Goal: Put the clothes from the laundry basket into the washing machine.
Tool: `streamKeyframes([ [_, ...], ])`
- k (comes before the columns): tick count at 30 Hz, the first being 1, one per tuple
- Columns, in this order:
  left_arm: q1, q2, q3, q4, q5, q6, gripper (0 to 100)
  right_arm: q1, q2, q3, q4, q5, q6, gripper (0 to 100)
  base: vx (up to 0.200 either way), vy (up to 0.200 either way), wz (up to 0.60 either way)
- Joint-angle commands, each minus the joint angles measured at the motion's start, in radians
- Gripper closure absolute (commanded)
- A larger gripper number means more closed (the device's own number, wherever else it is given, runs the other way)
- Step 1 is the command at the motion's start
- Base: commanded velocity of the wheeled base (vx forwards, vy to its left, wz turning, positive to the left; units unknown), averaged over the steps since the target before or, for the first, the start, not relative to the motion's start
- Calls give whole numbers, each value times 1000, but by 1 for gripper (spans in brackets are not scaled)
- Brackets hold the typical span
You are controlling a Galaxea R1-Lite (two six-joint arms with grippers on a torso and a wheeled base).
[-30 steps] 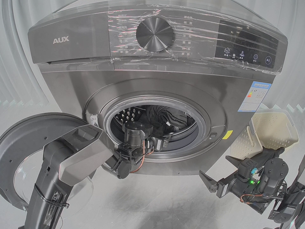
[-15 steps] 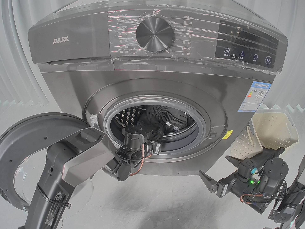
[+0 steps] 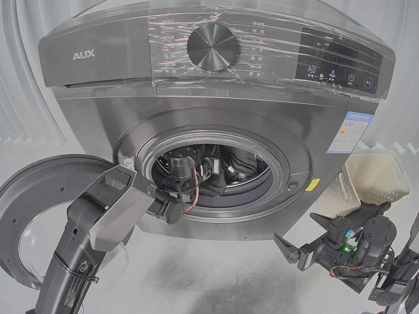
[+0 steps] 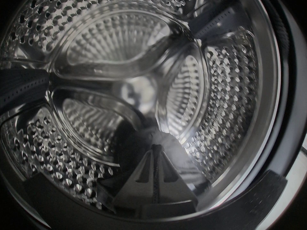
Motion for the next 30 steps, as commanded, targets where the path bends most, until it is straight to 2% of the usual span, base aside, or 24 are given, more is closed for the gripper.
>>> streamKeyframes([
  [1,28,100,-171,-7,26,-3,100,-1,0,-1,-1,0,1,0,0,0,0],
  [6,30,129,-226,2,27,-3,100,-1,0,-1,-1,0,1,0,0,0,0],
  [11,28,132,-209,-4,29,0,100,-1,0,-1,-1,0,1,0,0,0,0],
  [12,28,132,-209,-4,29,2,0,-1,0,-1,-1,0,1,0,0,0,0],
  [14,24,126,-201,-5,29,-1,0,-3,0,-1,-1,0,1,0,0,0,0],
  [17,15,92,-103,1,30,-1,0,-3,0,-1,-1,0,1,0,0,0,0],
  [18,1,9,32,8,16,-1,0,-1,0,0,-1,0,1,0,0,0,0],
  [21,-18,-40,170,8,-10,3,0,-1,0,0,-1,0,1,0,0,0,0],
  [23,-30,-69,270,1,-45,17,0,0,3,0,-1,0,1,0,0,0,0],
  [30,-31,-40,306,-7,-51,52,0,2,1,2,-1,0,1,0,0,0,0],
])
